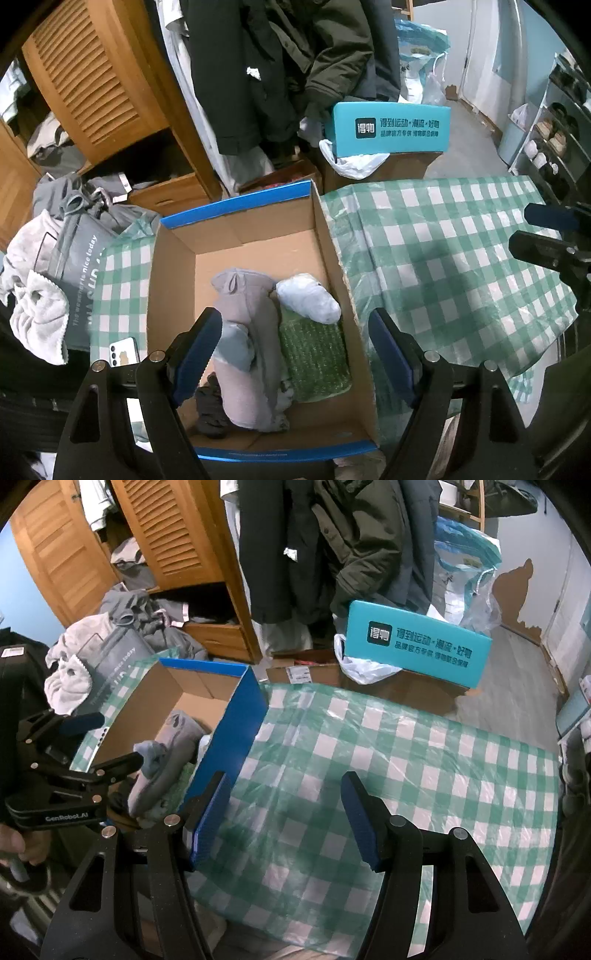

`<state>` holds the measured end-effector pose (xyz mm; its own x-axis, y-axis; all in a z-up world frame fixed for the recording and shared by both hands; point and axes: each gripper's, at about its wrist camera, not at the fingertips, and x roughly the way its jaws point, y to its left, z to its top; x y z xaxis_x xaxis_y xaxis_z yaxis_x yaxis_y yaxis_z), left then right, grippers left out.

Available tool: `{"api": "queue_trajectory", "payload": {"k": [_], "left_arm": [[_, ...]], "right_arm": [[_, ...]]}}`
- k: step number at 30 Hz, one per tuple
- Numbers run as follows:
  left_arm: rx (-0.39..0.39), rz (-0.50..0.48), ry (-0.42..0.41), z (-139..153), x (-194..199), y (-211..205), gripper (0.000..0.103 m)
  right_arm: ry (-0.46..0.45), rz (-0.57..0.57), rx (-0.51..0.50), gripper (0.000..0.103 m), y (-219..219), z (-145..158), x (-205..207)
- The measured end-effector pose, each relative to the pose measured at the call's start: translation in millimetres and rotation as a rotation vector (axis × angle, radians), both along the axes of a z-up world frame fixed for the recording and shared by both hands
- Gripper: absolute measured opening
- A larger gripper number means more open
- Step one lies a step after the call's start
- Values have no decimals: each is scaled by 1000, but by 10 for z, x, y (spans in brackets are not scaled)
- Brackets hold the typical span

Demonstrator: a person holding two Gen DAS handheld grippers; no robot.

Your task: Organize soft objects

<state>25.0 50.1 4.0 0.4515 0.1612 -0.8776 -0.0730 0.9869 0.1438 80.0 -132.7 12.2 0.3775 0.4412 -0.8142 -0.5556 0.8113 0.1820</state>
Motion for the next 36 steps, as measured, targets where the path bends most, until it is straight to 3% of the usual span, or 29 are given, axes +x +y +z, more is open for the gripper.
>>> {"api": "queue_trajectory", "payload": {"k": [36], "left_arm": [[-2, -6, 10, -44, -20, -20, 83]], "right_arm": [[-4, -14, -20, 62, -52, -39, 38]]}}
